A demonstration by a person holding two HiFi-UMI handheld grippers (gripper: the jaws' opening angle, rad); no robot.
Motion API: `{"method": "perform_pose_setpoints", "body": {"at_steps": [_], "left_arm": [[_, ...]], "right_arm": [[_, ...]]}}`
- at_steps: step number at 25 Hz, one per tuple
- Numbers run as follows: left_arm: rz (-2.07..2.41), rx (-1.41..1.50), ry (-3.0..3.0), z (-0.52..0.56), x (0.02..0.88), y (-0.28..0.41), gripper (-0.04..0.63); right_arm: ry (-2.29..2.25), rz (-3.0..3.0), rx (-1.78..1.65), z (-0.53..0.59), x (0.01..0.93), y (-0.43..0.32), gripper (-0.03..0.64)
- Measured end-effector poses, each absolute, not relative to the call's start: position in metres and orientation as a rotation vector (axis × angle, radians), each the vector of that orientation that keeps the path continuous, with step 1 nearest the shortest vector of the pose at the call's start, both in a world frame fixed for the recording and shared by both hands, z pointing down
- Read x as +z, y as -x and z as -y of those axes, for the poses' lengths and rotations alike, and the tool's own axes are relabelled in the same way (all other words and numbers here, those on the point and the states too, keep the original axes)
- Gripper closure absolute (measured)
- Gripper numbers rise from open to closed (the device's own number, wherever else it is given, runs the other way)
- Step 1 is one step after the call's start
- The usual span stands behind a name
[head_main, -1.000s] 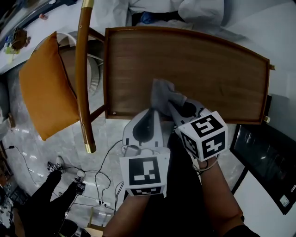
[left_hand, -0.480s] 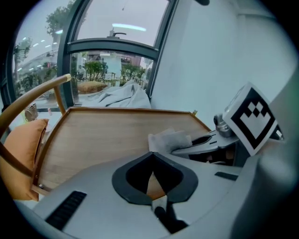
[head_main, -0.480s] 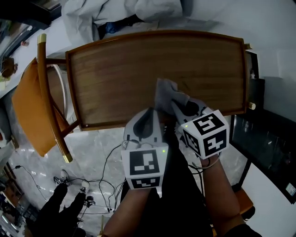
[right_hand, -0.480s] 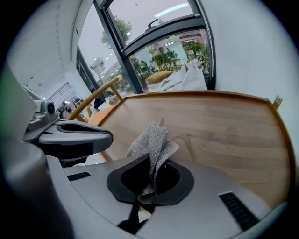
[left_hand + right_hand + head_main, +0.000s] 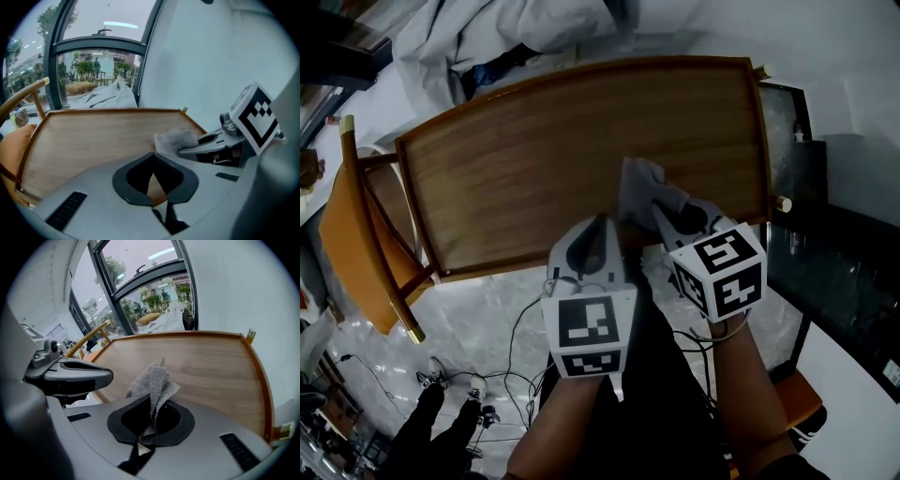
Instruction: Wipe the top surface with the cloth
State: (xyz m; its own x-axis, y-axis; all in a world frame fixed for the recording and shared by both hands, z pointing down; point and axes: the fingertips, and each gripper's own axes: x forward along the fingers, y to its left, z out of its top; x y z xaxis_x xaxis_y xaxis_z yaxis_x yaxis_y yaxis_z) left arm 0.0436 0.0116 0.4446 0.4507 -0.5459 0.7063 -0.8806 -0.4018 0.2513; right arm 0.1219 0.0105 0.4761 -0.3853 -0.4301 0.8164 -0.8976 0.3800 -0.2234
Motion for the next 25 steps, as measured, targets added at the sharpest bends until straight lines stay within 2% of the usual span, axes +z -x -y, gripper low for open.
{"method": "perform_pose_setpoints", "body": {"at_steps": [16, 25], "left_arm": [[1.079, 0.714, -2.169, -0.010, 0.444, -0.138, 0.584], [1.010, 0.710, -2.216, -0.012, 0.436, -0.176, 0.584]], "right_arm": [[-1.298, 1.840, 0.839, -0.014, 0.469, -0.238, 0.589], [-1.341, 1.762, 0.793, -0.028, 0.458, -0.273, 0.589]]}}
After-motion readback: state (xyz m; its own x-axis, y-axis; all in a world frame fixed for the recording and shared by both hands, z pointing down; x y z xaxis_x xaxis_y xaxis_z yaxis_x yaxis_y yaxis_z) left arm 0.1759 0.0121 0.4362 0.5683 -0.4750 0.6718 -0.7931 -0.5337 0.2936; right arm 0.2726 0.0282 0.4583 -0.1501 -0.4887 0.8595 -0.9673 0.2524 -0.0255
